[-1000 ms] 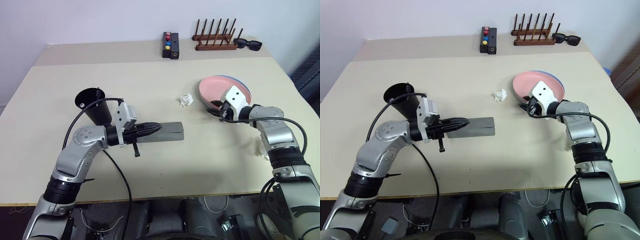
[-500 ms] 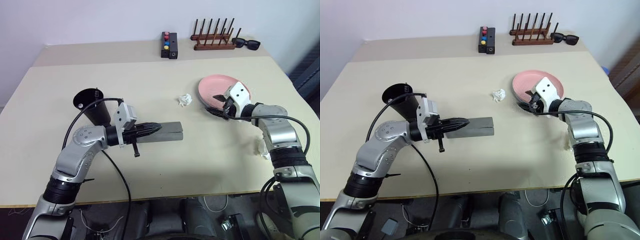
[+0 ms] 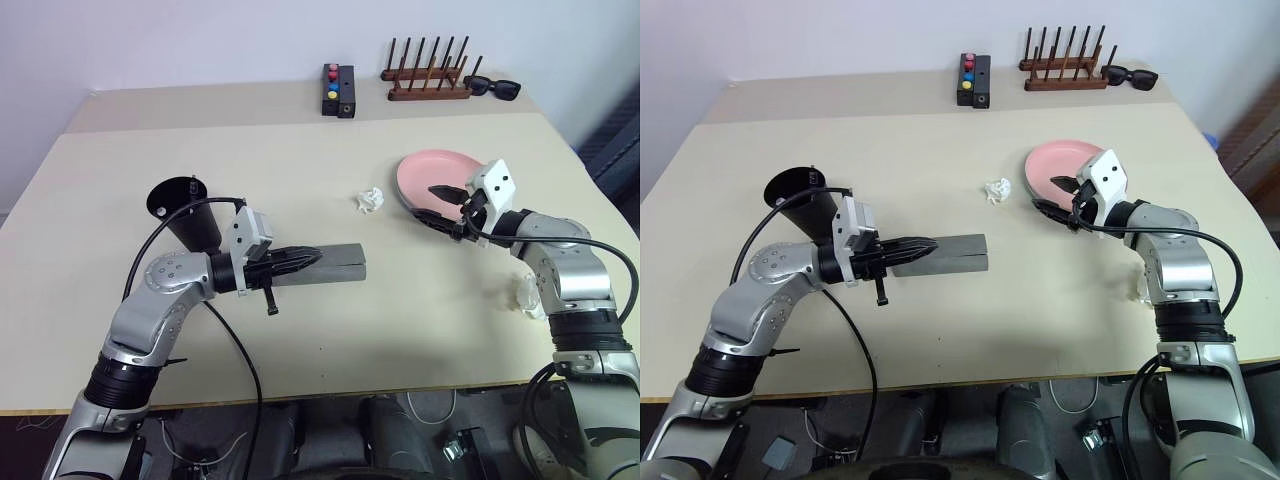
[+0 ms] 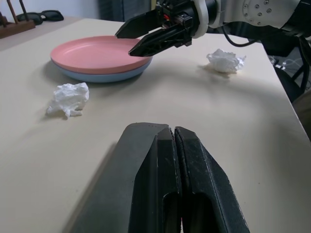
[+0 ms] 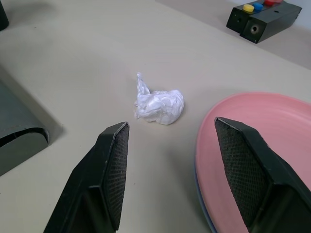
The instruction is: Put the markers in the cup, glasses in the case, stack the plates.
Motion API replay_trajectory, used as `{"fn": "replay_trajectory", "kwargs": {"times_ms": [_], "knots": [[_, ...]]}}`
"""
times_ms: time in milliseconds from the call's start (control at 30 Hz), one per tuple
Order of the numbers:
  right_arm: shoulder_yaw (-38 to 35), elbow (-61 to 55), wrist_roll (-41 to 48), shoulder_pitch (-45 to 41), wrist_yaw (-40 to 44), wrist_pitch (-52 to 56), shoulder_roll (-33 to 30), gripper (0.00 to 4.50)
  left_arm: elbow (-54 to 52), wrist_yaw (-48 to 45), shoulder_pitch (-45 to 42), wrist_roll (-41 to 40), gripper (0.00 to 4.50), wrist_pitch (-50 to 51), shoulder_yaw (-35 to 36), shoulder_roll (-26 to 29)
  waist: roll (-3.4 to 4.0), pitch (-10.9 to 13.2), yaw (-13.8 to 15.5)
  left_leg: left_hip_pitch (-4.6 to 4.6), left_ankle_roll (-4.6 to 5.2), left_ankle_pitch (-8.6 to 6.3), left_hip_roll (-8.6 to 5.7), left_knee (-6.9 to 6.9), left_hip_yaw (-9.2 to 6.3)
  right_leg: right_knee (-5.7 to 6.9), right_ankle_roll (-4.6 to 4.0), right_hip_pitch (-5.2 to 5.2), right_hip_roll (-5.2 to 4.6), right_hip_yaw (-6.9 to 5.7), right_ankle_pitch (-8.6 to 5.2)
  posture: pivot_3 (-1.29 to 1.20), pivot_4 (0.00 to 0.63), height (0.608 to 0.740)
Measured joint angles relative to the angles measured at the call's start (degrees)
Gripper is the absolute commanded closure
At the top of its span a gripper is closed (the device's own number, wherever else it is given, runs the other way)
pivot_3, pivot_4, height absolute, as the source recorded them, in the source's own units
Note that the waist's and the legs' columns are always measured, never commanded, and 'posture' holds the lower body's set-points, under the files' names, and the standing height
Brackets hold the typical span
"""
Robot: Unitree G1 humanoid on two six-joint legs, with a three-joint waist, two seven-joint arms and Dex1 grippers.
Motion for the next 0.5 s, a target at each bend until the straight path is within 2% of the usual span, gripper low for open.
{"fn": "replay_trajectory", "kwargs": {"times_ms": [500], "knots": [[0.0,0.0,0.0,0.0,-0.3,0.0,0.0,1.67,0.0,0.3,0.0,0.1,4.50,0.0,0.0,0.0,0.00,0.0,0.0,0.00,0.00,0.00,0.00,0.00,0.00,0.00,0.00,0.00,0.00,0.00,0.00,0.00,0.150,0.740]]}}
